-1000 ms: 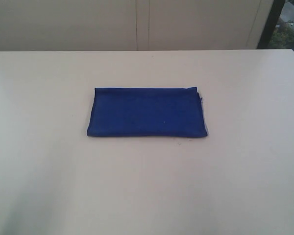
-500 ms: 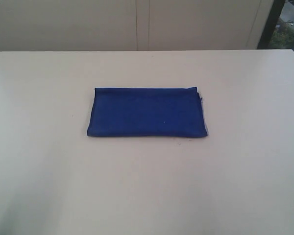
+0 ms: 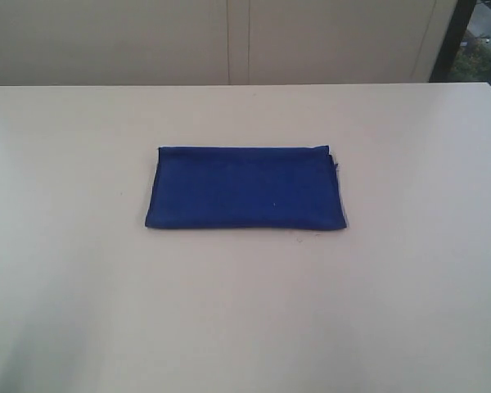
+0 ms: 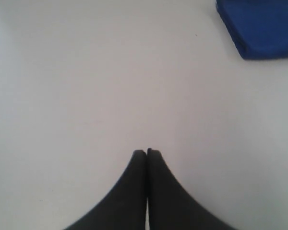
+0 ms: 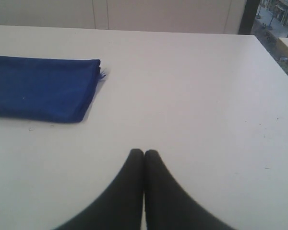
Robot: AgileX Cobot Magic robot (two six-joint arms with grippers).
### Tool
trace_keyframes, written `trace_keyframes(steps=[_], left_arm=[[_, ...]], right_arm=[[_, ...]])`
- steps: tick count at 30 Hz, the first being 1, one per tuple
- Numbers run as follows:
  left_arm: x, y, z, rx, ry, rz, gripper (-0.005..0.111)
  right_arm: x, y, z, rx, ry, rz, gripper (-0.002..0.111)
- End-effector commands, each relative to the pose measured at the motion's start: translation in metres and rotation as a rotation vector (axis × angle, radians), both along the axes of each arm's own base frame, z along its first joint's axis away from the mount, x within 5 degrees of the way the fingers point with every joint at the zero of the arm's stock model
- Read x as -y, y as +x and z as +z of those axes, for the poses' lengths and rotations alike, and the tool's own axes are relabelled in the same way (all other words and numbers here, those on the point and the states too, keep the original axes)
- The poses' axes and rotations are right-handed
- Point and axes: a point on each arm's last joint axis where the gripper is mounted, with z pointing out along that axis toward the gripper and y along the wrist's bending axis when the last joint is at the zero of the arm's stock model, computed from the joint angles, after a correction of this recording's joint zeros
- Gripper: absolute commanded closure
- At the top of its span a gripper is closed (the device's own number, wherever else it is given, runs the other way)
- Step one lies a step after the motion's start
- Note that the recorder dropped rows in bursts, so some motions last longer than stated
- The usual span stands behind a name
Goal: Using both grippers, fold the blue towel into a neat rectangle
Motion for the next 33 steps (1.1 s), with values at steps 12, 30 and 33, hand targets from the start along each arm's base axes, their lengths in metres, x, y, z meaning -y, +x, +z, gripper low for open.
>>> trace_keyframes(steps=[12, 30, 33], left_arm=[[0.0001, -0.0002, -0.0020, -0.014, -0.066, 0.031, 0.107], [0.0001, -0.0002, -0.0020, -0.014, -0.066, 0.031, 0.107], [0.0001, -0.0002, -0.0020, -0.014, -0.066, 0.031, 0.107]], right_arm=[[0.0005, 0.0002, -0.0003, 0.015, -0.006, -0.006, 0.108], [0.0005, 0.0002, -0.0003, 0.015, -0.006, -0.006, 0.108], [0.0005, 0.0002, -0.0003, 0.015, -0.006, -0.006, 0.108]])
